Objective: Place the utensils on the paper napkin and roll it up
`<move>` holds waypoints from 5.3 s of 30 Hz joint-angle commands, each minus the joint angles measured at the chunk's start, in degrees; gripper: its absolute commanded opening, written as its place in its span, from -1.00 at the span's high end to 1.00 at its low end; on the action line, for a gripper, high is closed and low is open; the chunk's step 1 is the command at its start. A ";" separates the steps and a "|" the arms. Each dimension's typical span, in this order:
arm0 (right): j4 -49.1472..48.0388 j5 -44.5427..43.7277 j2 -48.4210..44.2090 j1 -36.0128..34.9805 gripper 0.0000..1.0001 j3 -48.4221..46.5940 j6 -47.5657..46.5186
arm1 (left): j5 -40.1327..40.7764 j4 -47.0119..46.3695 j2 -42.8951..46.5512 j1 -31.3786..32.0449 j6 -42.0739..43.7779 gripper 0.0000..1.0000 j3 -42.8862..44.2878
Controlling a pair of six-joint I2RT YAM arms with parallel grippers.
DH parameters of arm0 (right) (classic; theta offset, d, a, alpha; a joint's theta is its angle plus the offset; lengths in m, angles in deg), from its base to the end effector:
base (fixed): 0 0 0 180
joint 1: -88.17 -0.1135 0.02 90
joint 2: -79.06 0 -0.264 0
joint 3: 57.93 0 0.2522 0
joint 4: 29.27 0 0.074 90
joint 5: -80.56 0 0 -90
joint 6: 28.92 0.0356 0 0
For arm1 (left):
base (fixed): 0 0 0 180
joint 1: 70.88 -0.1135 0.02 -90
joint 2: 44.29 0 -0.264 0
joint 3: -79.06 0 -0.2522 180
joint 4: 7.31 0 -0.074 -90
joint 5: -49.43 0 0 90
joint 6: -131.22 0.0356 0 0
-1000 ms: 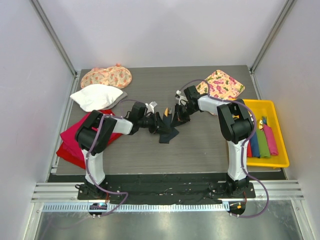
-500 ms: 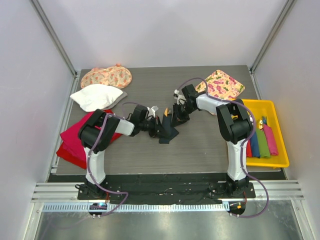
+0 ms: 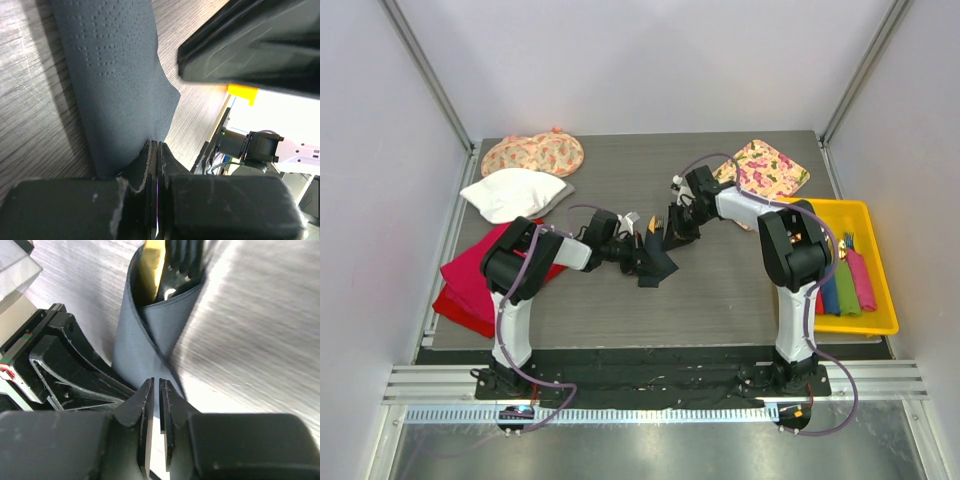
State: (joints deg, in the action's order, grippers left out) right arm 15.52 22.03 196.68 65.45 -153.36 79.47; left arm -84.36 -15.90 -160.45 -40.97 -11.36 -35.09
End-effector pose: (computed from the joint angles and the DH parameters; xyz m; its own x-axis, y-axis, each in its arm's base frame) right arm 0.3772 0.1781 0.1561 -0.9689 -0.1140 -0.2195 -0.2235 0.7839 0.5793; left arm 0.3101 -0.2068 0.0900 -0.9920 -0.0908 -0.0878 0.0327 0.4873 -0.8726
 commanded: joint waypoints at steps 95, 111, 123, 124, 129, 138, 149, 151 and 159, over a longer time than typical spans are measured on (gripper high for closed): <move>-5.71 -7.65 8.76 -1.54 0.73 2.65 0.94 | 9.86 14.79 0.85 -0.82 7.84 1.00 0.46; -13.27 -1.58 3.23 -1.01 0.98 0.90 0.15 | 10.30 32.50 19.29 -5.02 19.25 -0.56 11.70; -15.38 2.37 -1.60 -0.66 0.98 1.60 -0.55 | 34.46 25.02 36.77 -16.19 29.89 -1.00 7.86; -15.38 2.46 -1.96 -0.66 0.98 1.51 -0.64 | 35.61 22.90 37.32 -16.46 30.86 -1.00 7.32; -15.29 4.30 -3.80 -0.75 0.98 0.90 -0.64 | 31.95 31.87 33.90 -19.35 33.23 -0.99 14.15; -14.50 4.92 -5.39 -0.66 0.98 0.63 -0.73 | 13.04 24.29 32.84 -24.11 25.95 -1.00 7.59; -12.05 7.73 -8.11 -0.66 0.98 -2.44 -0.81 | 2.66 14.45 33.63 -24.46 19.36 -1.00 0.12; -11.78 7.82 -8.46 -0.66 0.98 -2.44 -0.99 | 2.40 14.44 33.63 -24.37 19.70 -1.00 0.02; -11.25 9.23 -10.31 -0.66 0.98 -2.79 -1.60 | -0.33 13.03 33.19 -24.55 22.08 -1.00 -0.59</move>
State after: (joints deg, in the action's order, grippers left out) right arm 4.76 28.54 190.87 64.88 -153.41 78.91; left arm -81.32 1.61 -128.16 -65.30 9.73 -35.50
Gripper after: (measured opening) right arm 0.032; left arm 0.996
